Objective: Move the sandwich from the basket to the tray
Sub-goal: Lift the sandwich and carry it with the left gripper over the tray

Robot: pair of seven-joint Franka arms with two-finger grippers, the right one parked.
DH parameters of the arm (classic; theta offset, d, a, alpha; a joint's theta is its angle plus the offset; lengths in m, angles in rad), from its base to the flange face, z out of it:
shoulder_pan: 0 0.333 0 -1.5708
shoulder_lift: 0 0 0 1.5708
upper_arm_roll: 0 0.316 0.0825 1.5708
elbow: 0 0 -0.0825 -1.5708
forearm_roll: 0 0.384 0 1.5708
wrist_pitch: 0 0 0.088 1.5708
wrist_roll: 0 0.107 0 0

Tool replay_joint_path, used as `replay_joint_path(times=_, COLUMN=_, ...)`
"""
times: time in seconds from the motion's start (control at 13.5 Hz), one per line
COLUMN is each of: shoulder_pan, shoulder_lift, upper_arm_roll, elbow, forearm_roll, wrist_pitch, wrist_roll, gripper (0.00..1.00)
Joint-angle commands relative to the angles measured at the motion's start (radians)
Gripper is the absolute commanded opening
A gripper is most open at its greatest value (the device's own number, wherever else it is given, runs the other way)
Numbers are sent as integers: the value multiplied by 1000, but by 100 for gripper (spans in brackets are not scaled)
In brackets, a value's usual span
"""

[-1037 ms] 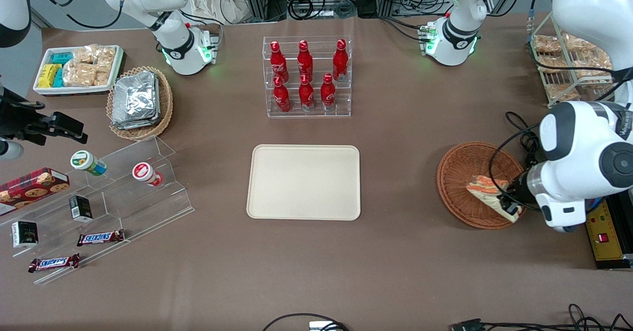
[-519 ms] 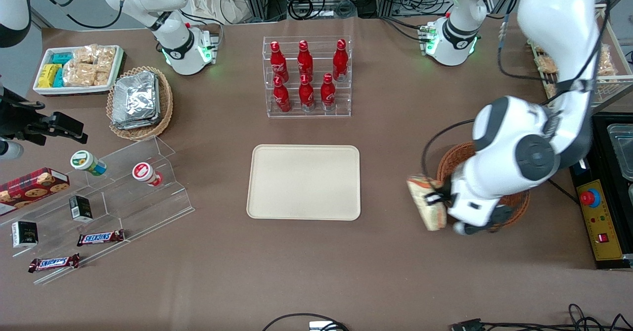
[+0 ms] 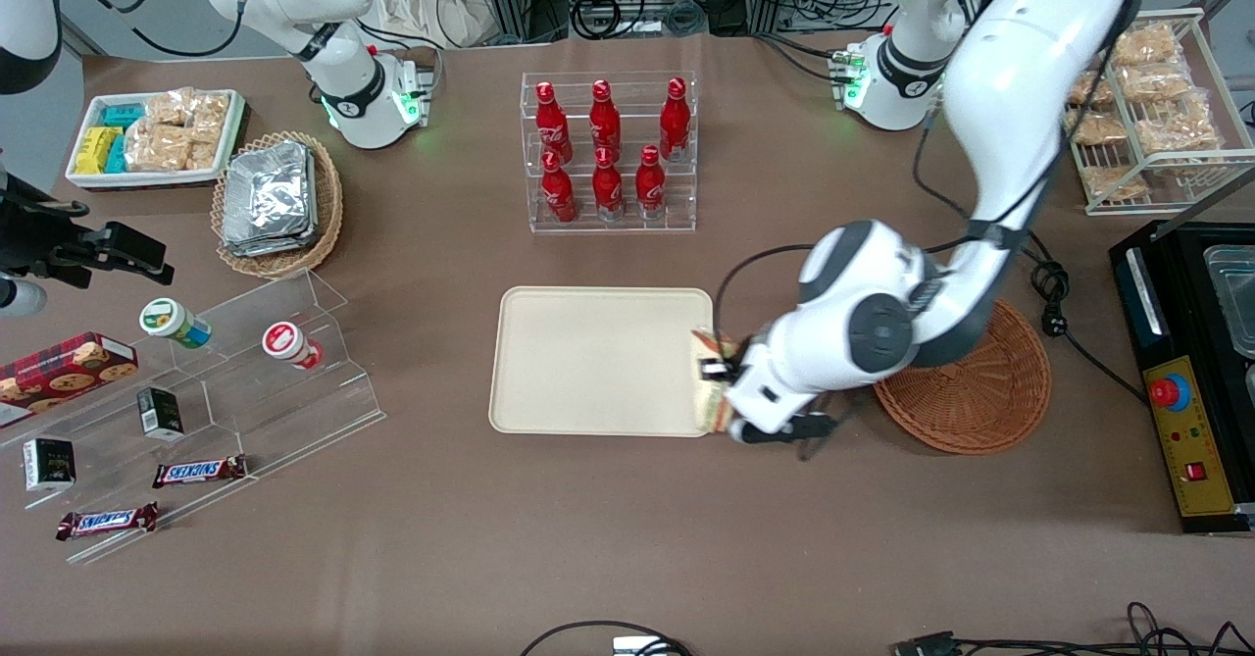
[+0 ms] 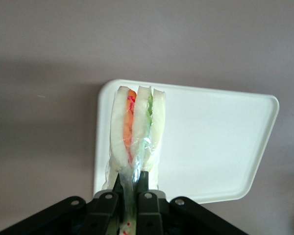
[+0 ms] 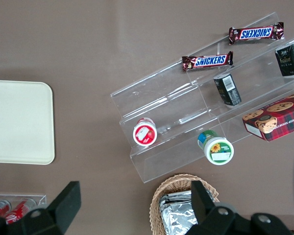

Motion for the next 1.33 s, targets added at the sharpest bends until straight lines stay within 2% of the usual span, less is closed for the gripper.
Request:
replay_joint_path(times=0.0, shoulder_pan=-83, shoulder_lift=102, upper_arm_roll=16, elbow=113, forearm_roll=18, wrist_pitch=-2, wrist_roll=9, gripper=0)
replay_joint_path(times=0.15, shoulder_pan=-132, shoulder_lift=132, upper_arm_roll=67, elbow=112, forearm_roll=80, wrist_pitch=-7, wrist_roll=12, gripper=0)
replay_joint_path(times=0.37, shoulder_pan=-151, shoulder_lift=136, upper_arm_roll=93, elbow=102, forearm_roll=91, wrist_pitch=-34, wrist_roll=12, gripper=3)
replay_joint_path(times=0.44, shoulder_pan=-152, shoulder_lift=138, upper_arm_roll=102, elbow=101, forearm_roll=91, wrist_pitch=-39, wrist_roll=12, gripper=6)
replay_joint_path(times=0.52, shoulder_pan=-149, shoulder_lift=138, upper_arm_roll=105, elbow=96, forearm_roll=89, wrist_pitch=-39, wrist_roll=12, gripper=15)
replay_joint_path(times=0.67, shoulder_pan=-151, shoulder_lift=138, upper_arm_roll=105, elbow=87, forearm_roll=91, wrist_pitch=-34, wrist_roll=-6, gripper=100)
replay_joint_path(times=1.11, shoulder_pan=-142, shoulder_lift=101, upper_arm_roll=105, elbow=93, forearm_roll=95, wrist_pitch=-41, wrist_roll=-23, gripper=100)
replay_joint_path(times=1.26, shoulder_pan=-104, shoulder_lift=58, upper_arm_roll=105, elbow=81, forearm_roll=95, wrist_pitch=-45, wrist_roll=-46, gripper=100)
